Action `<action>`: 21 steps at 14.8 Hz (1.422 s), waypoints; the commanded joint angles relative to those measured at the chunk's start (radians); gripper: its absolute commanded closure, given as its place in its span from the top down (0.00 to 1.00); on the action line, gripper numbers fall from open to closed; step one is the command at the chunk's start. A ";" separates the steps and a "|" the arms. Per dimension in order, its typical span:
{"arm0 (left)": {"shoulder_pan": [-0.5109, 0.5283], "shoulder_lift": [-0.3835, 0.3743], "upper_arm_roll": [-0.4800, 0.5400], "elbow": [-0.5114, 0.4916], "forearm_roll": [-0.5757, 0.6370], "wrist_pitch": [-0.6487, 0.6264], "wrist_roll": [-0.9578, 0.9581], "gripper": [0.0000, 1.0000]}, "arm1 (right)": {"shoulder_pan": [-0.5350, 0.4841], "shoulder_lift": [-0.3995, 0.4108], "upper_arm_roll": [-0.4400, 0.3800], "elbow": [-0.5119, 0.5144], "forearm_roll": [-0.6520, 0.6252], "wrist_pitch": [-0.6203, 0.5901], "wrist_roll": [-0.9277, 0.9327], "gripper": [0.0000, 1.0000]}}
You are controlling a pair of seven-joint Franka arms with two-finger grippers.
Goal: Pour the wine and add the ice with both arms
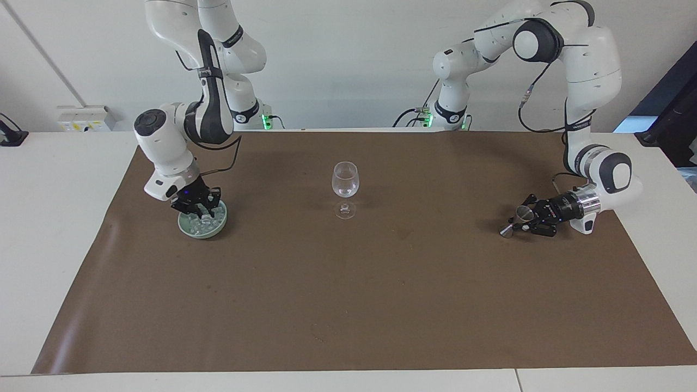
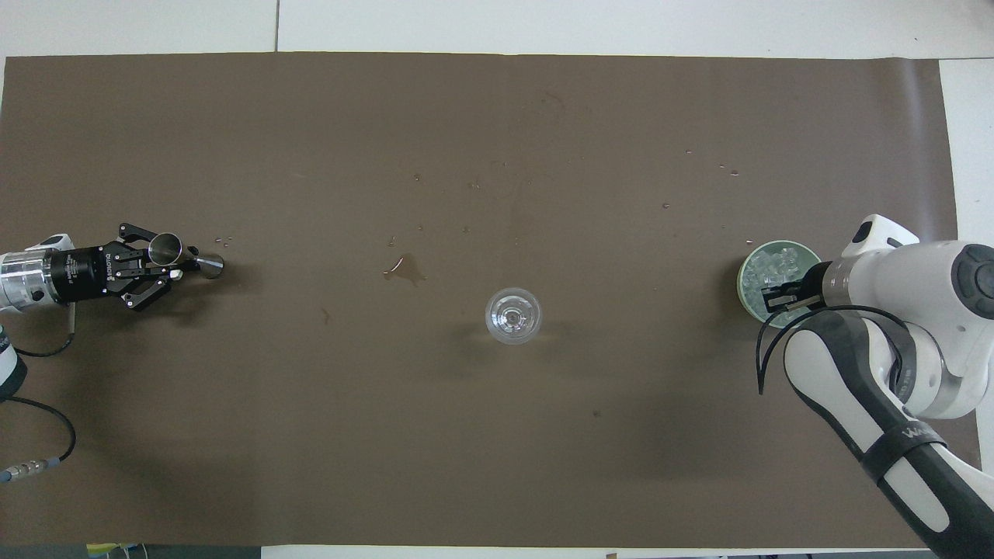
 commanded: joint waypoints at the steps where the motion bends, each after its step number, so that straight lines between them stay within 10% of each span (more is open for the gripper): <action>1: 0.011 -0.030 -0.004 -0.022 -0.020 -0.006 0.009 1.00 | -0.006 -0.021 0.003 0.028 0.012 -0.070 -0.022 0.10; 9: -0.009 -0.071 0.025 0.207 0.318 0.096 0.018 1.00 | 0.017 -0.073 0.027 0.242 0.010 -0.387 0.072 0.10; 14: -0.078 -0.174 0.019 0.338 0.647 0.079 0.473 1.00 | 0.238 -0.051 0.033 0.510 0.012 -0.597 0.447 0.10; 21: -0.352 -0.377 0.012 0.332 1.041 0.063 0.543 1.00 | 0.535 0.038 0.038 0.702 0.012 -0.585 0.783 0.11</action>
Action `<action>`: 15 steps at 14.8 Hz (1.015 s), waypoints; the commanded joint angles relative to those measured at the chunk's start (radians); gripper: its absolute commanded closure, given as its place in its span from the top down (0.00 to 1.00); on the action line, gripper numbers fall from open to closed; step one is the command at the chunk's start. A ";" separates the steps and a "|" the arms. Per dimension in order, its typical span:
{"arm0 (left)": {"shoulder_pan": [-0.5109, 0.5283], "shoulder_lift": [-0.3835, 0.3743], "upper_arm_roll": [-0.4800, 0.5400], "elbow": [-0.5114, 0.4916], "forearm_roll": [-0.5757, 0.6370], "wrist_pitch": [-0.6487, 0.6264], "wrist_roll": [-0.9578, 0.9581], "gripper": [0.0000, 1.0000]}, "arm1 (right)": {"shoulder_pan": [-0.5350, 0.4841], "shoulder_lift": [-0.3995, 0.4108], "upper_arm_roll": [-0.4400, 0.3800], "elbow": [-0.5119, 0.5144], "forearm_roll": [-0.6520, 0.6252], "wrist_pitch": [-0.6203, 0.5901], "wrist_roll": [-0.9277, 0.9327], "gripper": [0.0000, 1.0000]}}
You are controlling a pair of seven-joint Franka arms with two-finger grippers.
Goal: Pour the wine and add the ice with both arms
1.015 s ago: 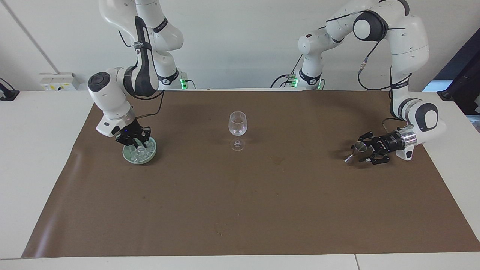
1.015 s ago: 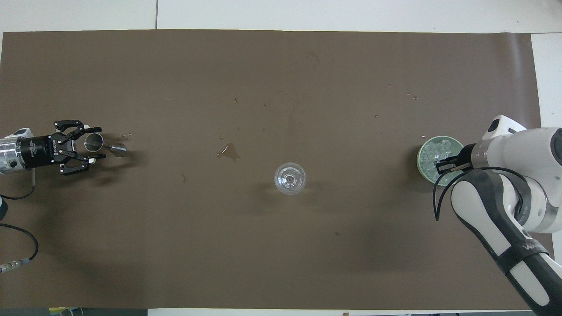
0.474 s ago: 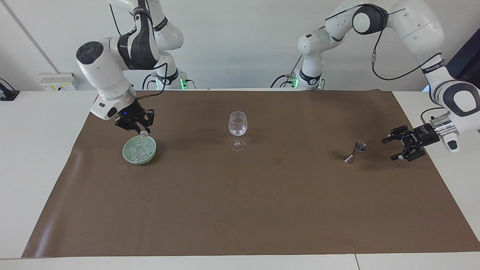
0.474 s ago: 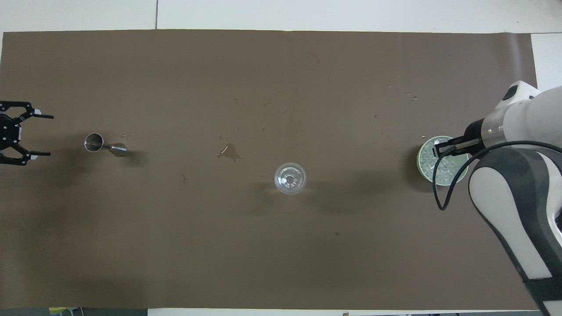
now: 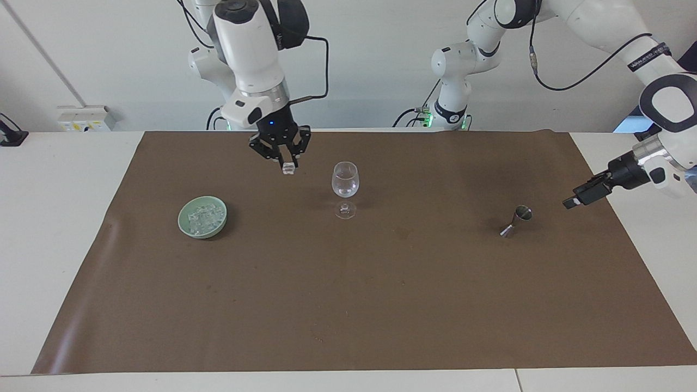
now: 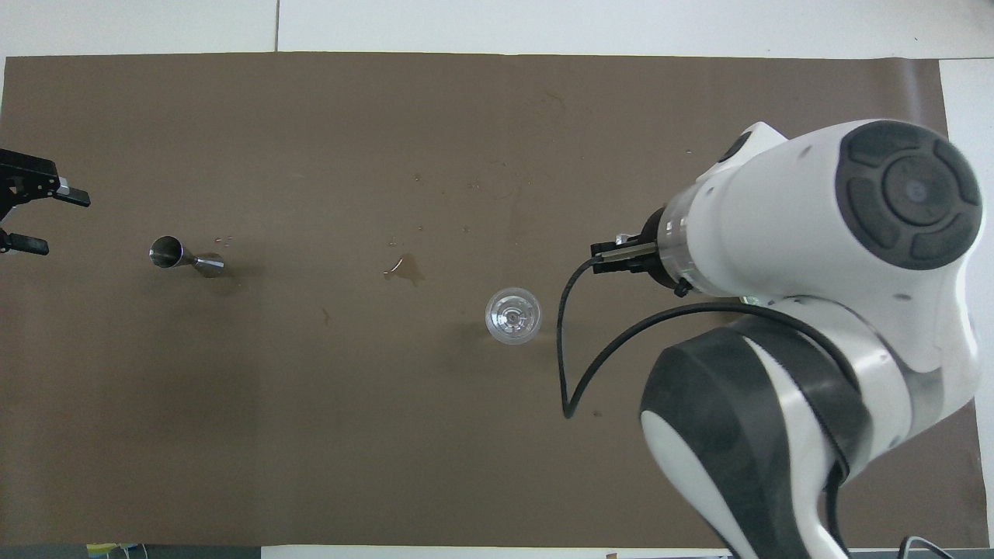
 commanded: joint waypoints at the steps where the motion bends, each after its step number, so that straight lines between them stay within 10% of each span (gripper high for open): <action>1: -0.151 -0.098 0.011 -0.038 0.204 -0.002 0.019 1.00 | 0.074 0.052 -0.006 0.058 0.010 0.013 0.080 0.12; 15: -0.211 -0.221 0.014 -0.041 0.303 0.010 0.269 1.00 | 0.171 0.090 0.003 -0.024 0.027 0.042 0.190 0.20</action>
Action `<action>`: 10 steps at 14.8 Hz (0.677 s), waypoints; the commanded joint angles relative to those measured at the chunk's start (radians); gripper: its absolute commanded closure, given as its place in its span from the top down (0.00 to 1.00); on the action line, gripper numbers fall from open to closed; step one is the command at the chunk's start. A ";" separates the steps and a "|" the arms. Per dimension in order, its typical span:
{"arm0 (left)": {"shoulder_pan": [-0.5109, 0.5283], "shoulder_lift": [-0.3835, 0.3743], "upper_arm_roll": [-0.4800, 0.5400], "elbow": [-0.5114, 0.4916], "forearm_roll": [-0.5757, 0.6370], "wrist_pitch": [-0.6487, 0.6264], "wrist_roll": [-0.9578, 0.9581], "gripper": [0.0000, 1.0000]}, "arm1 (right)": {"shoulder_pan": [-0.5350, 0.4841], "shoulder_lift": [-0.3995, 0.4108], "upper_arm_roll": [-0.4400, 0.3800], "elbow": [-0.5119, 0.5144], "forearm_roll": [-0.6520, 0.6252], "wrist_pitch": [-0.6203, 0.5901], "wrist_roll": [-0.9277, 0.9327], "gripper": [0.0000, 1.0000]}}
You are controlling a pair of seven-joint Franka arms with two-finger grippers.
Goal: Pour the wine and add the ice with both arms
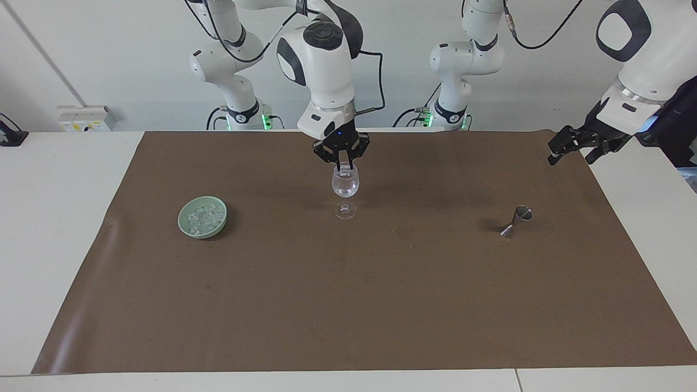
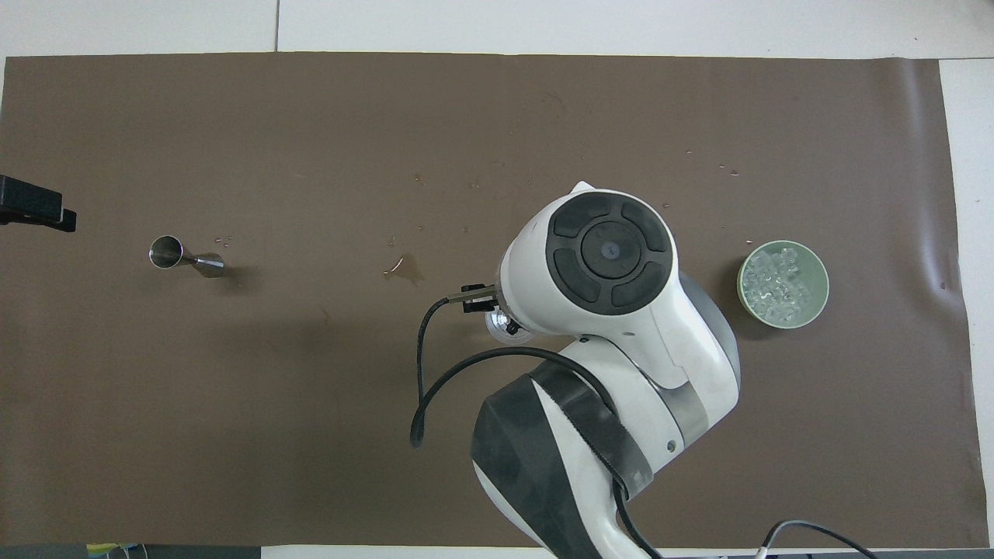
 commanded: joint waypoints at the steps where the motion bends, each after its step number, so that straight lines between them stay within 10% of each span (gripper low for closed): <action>1: -0.017 -0.016 0.002 -0.007 0.028 0.006 0.003 1.00 | 0.009 -0.034 0.003 -0.053 0.012 -0.010 0.030 0.21; 7: 0.113 -0.035 -0.165 -0.019 0.027 -0.051 -0.001 1.00 | 0.010 -0.056 0.005 -0.096 0.014 -0.007 0.037 0.25; 10: 0.122 -0.038 -0.173 -0.022 0.027 -0.052 0.002 1.00 | 0.012 -0.059 0.009 -0.096 0.014 -0.010 0.062 0.45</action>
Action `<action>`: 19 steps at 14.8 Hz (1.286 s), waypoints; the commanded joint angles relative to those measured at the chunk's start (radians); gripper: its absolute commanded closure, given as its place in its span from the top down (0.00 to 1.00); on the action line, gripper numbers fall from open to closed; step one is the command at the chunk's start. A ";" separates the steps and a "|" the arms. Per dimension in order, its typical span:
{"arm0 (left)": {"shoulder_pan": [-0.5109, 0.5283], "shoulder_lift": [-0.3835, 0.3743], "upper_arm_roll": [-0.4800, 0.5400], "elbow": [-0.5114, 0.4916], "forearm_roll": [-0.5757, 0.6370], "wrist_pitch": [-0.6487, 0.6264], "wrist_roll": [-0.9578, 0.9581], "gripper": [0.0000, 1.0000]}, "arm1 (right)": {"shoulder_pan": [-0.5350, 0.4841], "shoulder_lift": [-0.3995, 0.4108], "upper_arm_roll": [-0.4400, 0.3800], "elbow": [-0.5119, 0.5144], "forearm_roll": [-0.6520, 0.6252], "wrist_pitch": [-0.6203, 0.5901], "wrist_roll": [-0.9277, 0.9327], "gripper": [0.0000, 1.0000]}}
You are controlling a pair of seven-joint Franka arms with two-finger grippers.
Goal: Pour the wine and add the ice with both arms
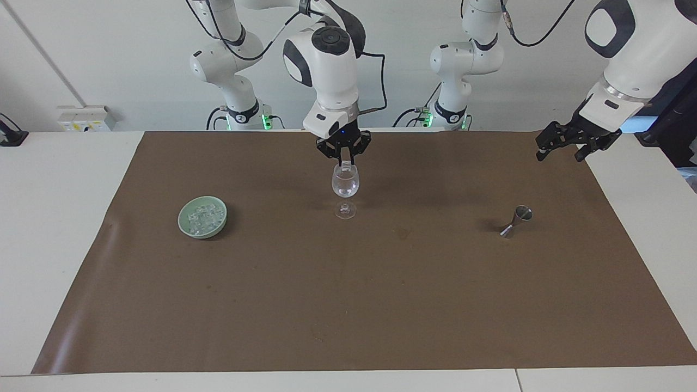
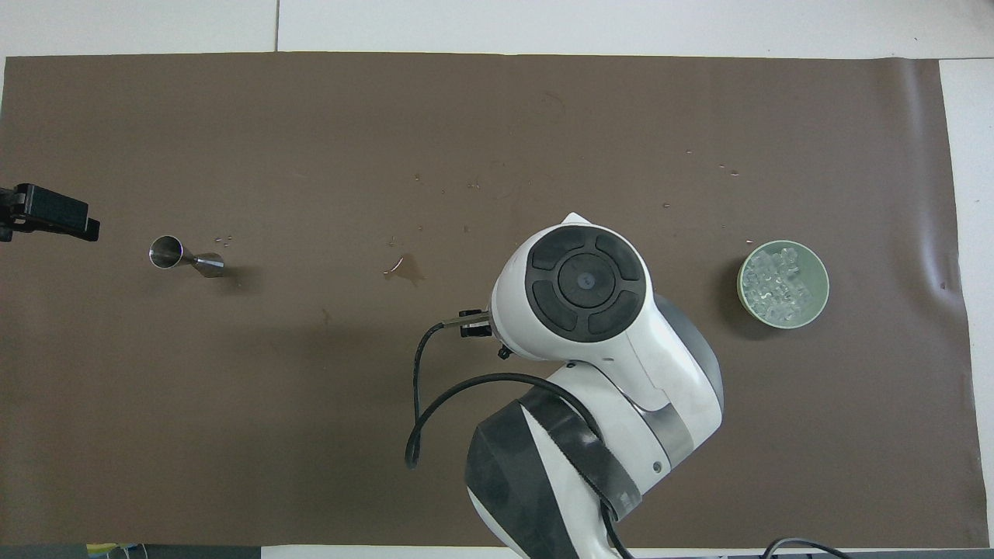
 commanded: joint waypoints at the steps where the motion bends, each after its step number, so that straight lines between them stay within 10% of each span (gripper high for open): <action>1: 0.024 -0.023 -0.024 -0.023 0.021 -0.010 0.003 1.00 | 0.000 -0.030 0.005 -0.029 0.012 -0.010 0.024 0.50; 6: 0.020 -0.039 -0.024 -0.032 0.019 -0.004 0.006 1.00 | -0.008 -0.026 0.009 0.013 0.011 -0.051 0.024 0.54; 9: 0.021 -0.045 -0.024 -0.046 0.021 -0.001 0.013 1.00 | -0.058 -0.033 0.000 0.063 -0.014 -0.069 0.014 1.00; 19: 0.020 -0.112 -0.035 -0.141 0.039 0.062 0.022 1.00 | -0.307 -0.112 -0.003 0.086 -0.123 -0.116 -0.232 1.00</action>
